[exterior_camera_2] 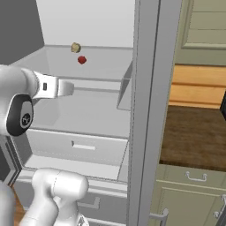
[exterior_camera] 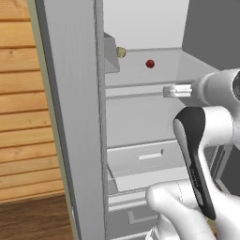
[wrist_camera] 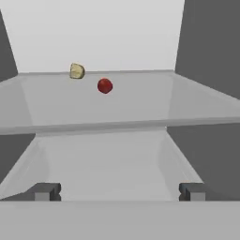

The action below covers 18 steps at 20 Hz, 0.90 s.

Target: Take the strawberry from the fridge and place it on top of the pancake, located on the dining counter.

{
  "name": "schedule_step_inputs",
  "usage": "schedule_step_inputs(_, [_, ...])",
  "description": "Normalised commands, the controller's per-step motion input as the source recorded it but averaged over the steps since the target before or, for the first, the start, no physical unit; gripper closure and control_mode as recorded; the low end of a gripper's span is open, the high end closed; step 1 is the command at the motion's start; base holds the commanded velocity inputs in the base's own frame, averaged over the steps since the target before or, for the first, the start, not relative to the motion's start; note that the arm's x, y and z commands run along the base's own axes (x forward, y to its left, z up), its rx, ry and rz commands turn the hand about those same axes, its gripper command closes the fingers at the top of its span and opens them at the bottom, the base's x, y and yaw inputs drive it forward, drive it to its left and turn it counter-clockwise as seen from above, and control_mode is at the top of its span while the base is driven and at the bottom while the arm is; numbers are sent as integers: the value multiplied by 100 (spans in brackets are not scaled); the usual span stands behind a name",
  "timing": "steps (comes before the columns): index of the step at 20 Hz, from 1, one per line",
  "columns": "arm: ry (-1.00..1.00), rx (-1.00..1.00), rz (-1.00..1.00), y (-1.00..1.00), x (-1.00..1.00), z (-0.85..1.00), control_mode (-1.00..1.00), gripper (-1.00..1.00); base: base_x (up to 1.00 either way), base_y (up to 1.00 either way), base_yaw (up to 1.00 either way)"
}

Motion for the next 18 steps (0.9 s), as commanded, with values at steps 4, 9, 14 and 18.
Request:
schedule_step_inputs(4, [10,4,0,-1,76,43,-100,-100,0,0,0])
schedule_step_inputs(9, [-3,0,0,0,55,17,-100,-100,0,0,0])
schedule_step_inputs(14, [-2,0,1,-7,83,-6,-100,-100,0,0,0])
schedule_step_inputs(18, [0,0,2,-1,99,0,-100,-100,0,0,0])
